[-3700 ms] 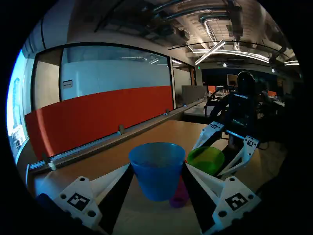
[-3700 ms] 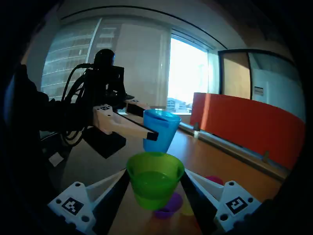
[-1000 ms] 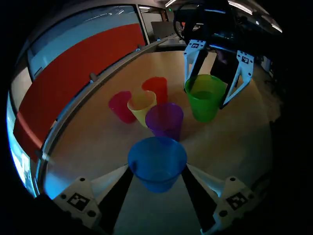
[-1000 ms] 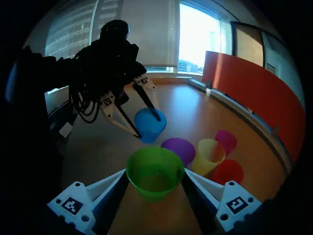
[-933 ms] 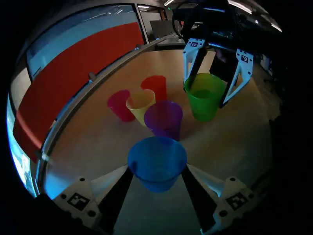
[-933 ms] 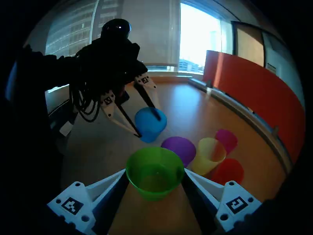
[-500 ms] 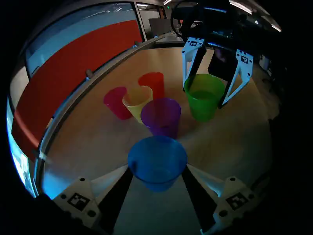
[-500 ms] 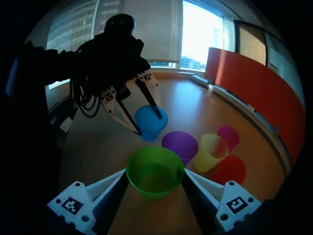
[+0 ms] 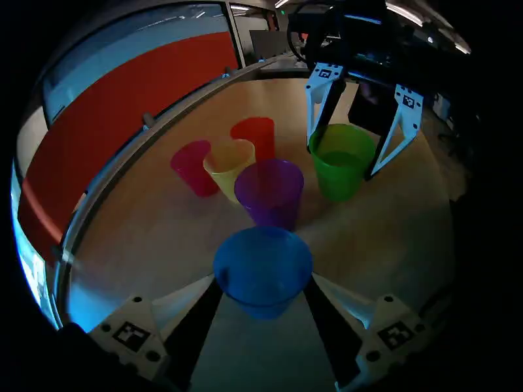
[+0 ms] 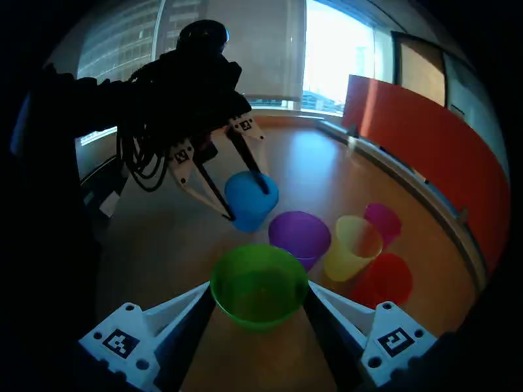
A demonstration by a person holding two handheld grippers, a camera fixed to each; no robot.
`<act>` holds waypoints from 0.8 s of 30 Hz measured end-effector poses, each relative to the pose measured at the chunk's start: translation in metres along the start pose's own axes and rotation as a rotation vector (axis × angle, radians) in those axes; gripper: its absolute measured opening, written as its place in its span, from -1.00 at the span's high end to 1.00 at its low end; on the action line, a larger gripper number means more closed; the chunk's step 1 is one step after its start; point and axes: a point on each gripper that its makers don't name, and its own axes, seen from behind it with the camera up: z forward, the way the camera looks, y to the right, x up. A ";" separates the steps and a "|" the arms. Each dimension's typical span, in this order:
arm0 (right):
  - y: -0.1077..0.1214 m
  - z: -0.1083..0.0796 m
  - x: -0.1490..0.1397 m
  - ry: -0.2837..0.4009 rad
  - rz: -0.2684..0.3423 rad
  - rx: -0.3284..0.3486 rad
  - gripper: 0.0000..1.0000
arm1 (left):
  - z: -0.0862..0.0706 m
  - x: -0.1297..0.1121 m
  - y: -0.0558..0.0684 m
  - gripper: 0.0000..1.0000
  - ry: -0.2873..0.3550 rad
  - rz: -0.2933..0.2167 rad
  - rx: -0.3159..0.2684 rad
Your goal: Pour water
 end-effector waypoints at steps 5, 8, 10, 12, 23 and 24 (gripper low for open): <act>0.001 0.002 -0.002 -0.002 0.004 -0.001 -0.82 | 0.001 -0.002 -0.001 -0.68 -0.001 -0.007 -0.004; 0.001 0.003 -0.004 -0.004 0.008 -0.001 -0.82 | 0.002 -0.003 -0.001 -0.68 -0.001 -0.007 -0.006; 0.002 0.004 -0.006 -0.005 0.011 -0.001 -0.82 | 0.003 -0.003 -0.001 -0.68 -0.001 -0.008 -0.006; 0.002 0.005 -0.007 -0.007 0.013 -0.001 -0.82 | 0.003 -0.004 0.000 -0.68 0.000 -0.010 -0.006; 0.002 0.008 -0.010 -0.008 0.018 -0.002 -0.83 | 0.001 -0.009 0.000 -0.68 0.005 -0.025 -0.001; 0.002 0.008 -0.010 -0.008 0.018 -0.002 -0.83 | 0.001 -0.010 0.000 -0.68 0.004 -0.026 -0.001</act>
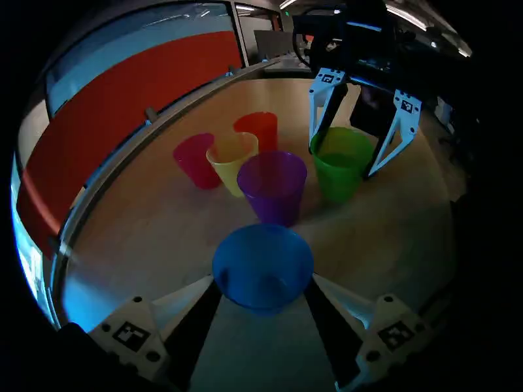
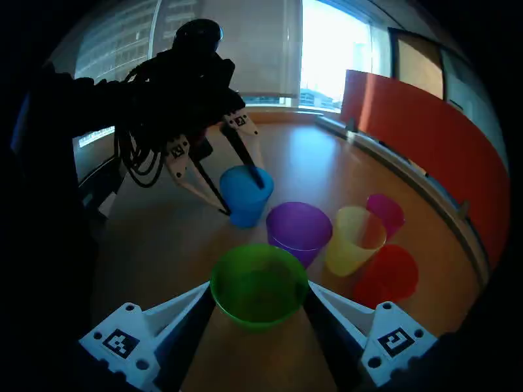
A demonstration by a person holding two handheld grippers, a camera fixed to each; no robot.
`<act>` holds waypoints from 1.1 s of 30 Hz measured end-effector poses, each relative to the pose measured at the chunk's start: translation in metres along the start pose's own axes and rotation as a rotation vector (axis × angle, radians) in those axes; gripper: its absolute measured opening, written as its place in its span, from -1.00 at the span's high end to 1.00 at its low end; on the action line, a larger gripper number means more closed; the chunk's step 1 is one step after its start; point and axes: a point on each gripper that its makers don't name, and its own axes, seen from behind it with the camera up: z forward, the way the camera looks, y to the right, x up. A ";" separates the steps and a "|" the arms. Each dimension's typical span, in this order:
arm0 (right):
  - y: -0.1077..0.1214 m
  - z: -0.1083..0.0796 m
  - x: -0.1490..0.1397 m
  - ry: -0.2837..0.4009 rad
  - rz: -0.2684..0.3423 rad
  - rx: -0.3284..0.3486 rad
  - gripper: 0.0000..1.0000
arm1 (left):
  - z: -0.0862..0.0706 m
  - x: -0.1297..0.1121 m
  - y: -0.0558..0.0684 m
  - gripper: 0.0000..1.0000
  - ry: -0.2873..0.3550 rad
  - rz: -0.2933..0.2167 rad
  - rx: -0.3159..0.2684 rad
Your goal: Pour water
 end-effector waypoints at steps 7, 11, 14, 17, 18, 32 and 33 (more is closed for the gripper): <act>-0.001 0.001 -0.002 -0.003 -0.001 -0.001 -0.82 | 0.001 -0.010 0.001 -0.68 -0.019 0.001 -0.001; -0.001 0.001 -0.003 -0.005 -0.001 -0.003 -0.82 | 0.001 -0.014 0.001 -0.68 -0.025 0.001 0.000; -0.001 0.002 -0.004 -0.006 0.001 -0.004 -0.82 | 0.001 -0.016 0.002 -0.68 -0.028 -0.004 -0.004; 0.000 0.002 -0.004 -0.006 0.003 -0.005 -0.82 | 0.001 -0.018 0.003 -0.68 -0.034 -0.005 -0.008; -0.001 0.002 -0.005 -0.007 0.004 -0.005 -0.82 | 0.001 -0.019 0.003 -0.68 -0.038 -0.004 -0.008; -0.001 0.003 -0.011 -0.004 0.020 -0.009 -0.82 | -0.002 -0.037 0.006 -0.68 -0.081 0.003 -0.004; -0.001 0.003 -0.012 -0.004 0.021 -0.009 -0.82 | -0.003 -0.038 0.006 -0.68 -0.083 0.002 -0.003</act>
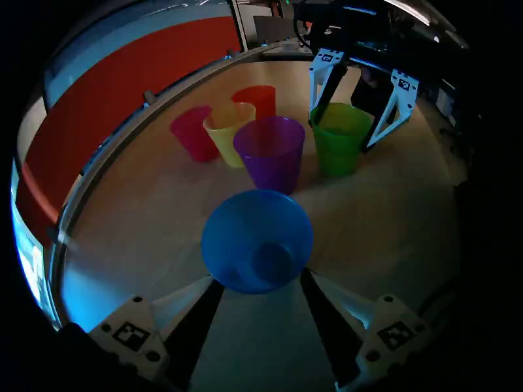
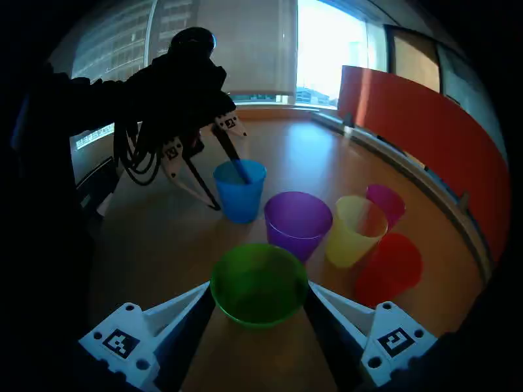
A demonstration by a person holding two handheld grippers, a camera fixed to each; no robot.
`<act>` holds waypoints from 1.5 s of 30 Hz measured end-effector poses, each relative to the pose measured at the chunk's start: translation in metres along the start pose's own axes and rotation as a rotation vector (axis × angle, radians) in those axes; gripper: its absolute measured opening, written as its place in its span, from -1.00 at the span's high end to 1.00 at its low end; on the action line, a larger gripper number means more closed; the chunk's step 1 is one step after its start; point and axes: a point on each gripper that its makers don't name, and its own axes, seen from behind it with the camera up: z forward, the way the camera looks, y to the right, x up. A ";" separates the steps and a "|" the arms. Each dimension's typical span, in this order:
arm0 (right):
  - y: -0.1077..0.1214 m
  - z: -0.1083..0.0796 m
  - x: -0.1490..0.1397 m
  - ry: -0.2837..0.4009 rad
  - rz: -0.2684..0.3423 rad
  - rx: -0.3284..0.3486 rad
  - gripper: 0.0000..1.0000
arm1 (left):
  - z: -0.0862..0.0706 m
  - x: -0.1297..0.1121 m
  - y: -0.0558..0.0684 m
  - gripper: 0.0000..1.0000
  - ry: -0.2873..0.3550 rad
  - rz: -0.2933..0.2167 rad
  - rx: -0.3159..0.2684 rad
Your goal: Pour water
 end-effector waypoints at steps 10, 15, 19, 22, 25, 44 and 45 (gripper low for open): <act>-0.001 -0.003 -0.004 0.000 0.006 -0.008 -0.83 | -0.008 -0.009 -0.003 -0.68 -0.011 -0.009 0.023; 0.000 -0.005 -0.006 0.001 0.014 -0.015 -0.84 | -0.011 -0.014 -0.003 -0.68 -0.018 -0.016 0.033; -0.001 -0.005 -0.006 0.001 0.018 -0.020 -0.85 | -0.013 -0.018 -0.002 -0.68 -0.024 -0.018 0.037; -0.001 -0.005 -0.006 0.002 0.022 -0.021 -0.88 | -0.015 -0.020 -0.001 -0.68 -0.025 -0.019 0.040; -0.002 -0.005 -0.007 0.002 0.024 -0.021 -0.93 | -0.017 -0.021 -0.001 -0.68 -0.027 -0.018 0.044; 0.001 -0.023 -0.032 -0.030 0.046 -0.064 -0.96 | -0.035 -0.032 -0.006 -0.68 -0.024 -0.052 0.087; 0.001 -0.026 -0.034 -0.033 0.048 -0.067 -0.96 | -0.036 -0.033 -0.005 -0.68 -0.024 -0.055 0.090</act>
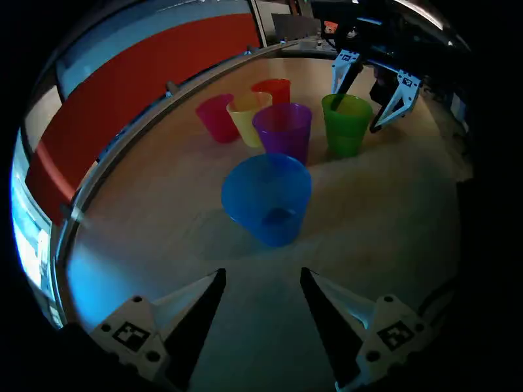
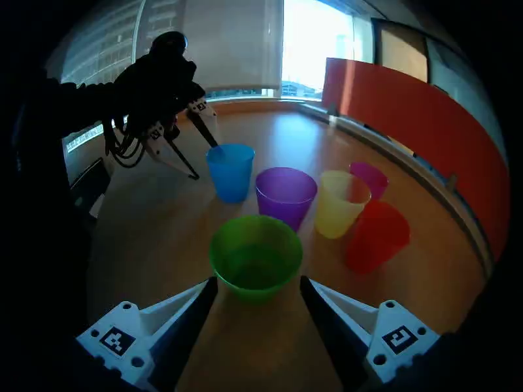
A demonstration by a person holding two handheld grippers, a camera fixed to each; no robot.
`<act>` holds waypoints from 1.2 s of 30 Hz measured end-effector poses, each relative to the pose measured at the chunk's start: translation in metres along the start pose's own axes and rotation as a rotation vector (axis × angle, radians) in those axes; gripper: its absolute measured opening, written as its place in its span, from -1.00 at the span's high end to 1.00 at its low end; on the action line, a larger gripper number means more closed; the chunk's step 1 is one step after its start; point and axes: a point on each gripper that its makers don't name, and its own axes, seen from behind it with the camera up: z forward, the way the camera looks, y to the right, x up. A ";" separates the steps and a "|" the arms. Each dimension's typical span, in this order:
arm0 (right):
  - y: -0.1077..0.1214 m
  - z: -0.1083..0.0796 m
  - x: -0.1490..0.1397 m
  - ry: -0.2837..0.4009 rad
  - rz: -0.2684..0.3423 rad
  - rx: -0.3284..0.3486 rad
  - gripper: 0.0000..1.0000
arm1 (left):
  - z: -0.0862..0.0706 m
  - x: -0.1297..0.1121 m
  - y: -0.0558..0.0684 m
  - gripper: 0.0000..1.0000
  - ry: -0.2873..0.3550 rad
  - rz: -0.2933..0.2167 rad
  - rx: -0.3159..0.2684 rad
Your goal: Pour water
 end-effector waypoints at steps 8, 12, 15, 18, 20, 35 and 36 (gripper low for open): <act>0.000 -0.016 -0.012 -0.011 0.010 -0.026 -0.96 | -0.008 -0.005 -0.005 -0.67 0.002 -0.043 0.029; 0.001 -0.024 -0.019 -0.020 0.020 -0.042 -0.96 | -0.013 -0.006 -0.011 -0.67 0.010 -0.077 0.049; 0.003 -0.031 -0.023 -0.027 0.032 -0.056 -0.96 | -0.017 -0.007 -0.013 -0.68 0.016 -0.097 0.060; 0.008 -0.037 -0.026 -0.026 0.047 -0.079 -0.96 | -0.021 -0.009 -0.015 -0.67 0.021 -0.116 0.070; 0.011 -0.041 -0.026 -0.025 0.063 -0.094 -0.96 | -0.023 -0.011 -0.017 -0.68 0.022 -0.129 0.080; 0.026 -0.072 -0.040 -0.039 0.185 -0.217 -0.96 | -0.040 -0.021 -0.038 -0.68 0.039 -0.252 0.197; 0.027 -0.074 -0.041 -0.039 0.196 -0.226 -0.96 | -0.041 -0.021 -0.040 -0.68 0.040 -0.261 0.207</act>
